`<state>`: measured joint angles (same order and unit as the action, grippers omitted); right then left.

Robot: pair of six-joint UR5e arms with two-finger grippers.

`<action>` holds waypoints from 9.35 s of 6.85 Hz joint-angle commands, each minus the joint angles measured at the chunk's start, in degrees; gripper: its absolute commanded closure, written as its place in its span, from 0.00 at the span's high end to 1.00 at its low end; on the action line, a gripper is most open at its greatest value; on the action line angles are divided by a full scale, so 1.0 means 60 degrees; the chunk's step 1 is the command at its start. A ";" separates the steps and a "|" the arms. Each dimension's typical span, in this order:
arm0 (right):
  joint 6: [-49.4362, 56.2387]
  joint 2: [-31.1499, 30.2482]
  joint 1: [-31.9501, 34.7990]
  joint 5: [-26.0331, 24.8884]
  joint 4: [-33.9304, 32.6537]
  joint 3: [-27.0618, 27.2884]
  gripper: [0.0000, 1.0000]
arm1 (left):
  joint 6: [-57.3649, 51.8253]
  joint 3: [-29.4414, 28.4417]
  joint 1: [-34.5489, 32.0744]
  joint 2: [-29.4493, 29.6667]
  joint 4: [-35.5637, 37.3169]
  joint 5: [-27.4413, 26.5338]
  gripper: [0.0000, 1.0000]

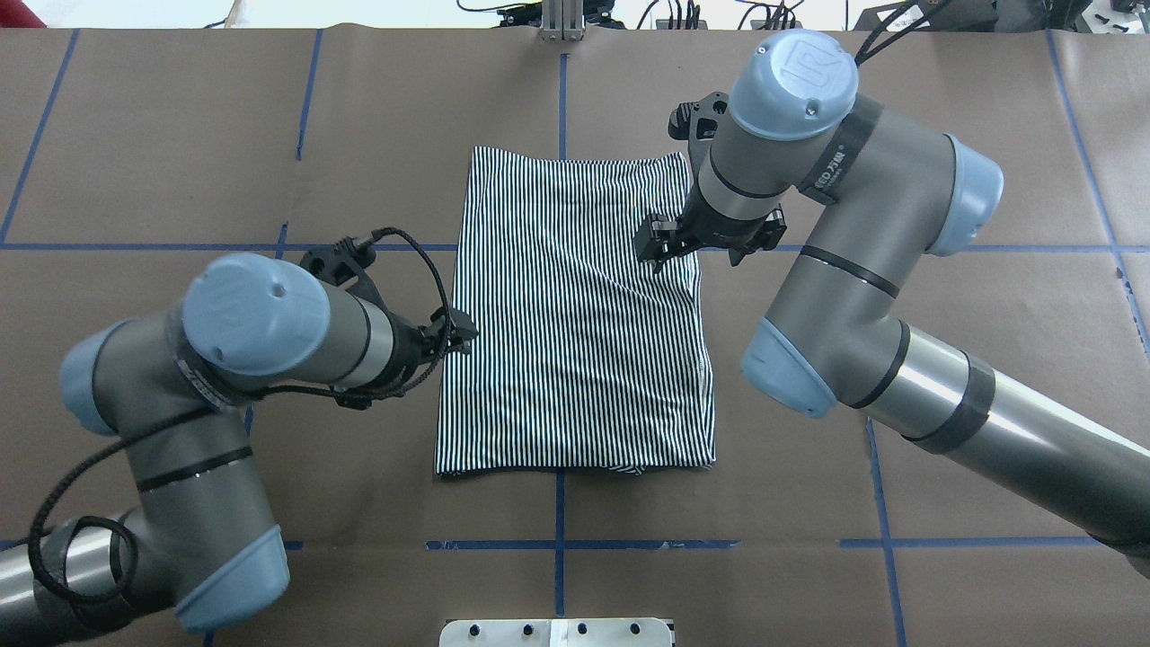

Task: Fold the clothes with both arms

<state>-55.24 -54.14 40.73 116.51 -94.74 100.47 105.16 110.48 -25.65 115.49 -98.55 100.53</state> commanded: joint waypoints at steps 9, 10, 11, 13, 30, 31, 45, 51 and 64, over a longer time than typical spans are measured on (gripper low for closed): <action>-0.0667 -0.0278 -0.0255 0.0035 0.0042 0.0511 1.00 | 0.0915 -0.1230 0.1506 0.0512 0.0956 -0.1082 0.81; -0.0667 -0.0278 -0.0255 0.0050 0.0042 0.0526 1.00 | 0.0915 -0.1231 0.1506 0.0512 0.0955 -0.1067 0.66; -0.0652 -0.0278 -0.0255 0.0050 0.0042 0.0526 1.00 | 0.0915 -0.1231 0.1492 0.0512 0.0955 -0.1067 0.45; -0.0652 -0.0278 -0.0240 0.0050 0.0042 0.0526 1.00 | 0.0915 -0.1202 0.1492 0.0527 0.0955 -0.1067 0.07; -1.1272 -0.0424 -0.3784 -0.3100 0.0042 -0.0177 1.00 | -0.0110 -0.0308 0.1287 0.0527 0.0838 -0.0965 0.00; -1.1272 -0.0439 -0.3843 -0.3100 0.0042 -0.0293 1.00 | -0.0110 -0.0308 0.1272 0.0541 0.0838 -0.0965 0.00; -1.1272 -0.0205 -0.3858 -0.3567 0.0042 -0.0192 0.00 | -0.0110 -0.0308 0.1272 0.0541 0.0677 -0.0994 0.00; -1.1155 -0.1170 -0.4982 -0.3568 0.0013 0.2193 0.00 | 0.0080 0.0979 0.2528 0.0015 0.0780 -0.0730 0.00; -0.7464 0.1275 -0.1529 -0.3480 0.2591 -0.2505 0.00 | 0.0080 -0.0337 -0.0398 0.0512 -0.0846 -0.0554 0.00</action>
<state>-100.22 -46.89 31.42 95.63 -80.51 87.30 105.59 109.16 -27.89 118.53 -102.85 97.27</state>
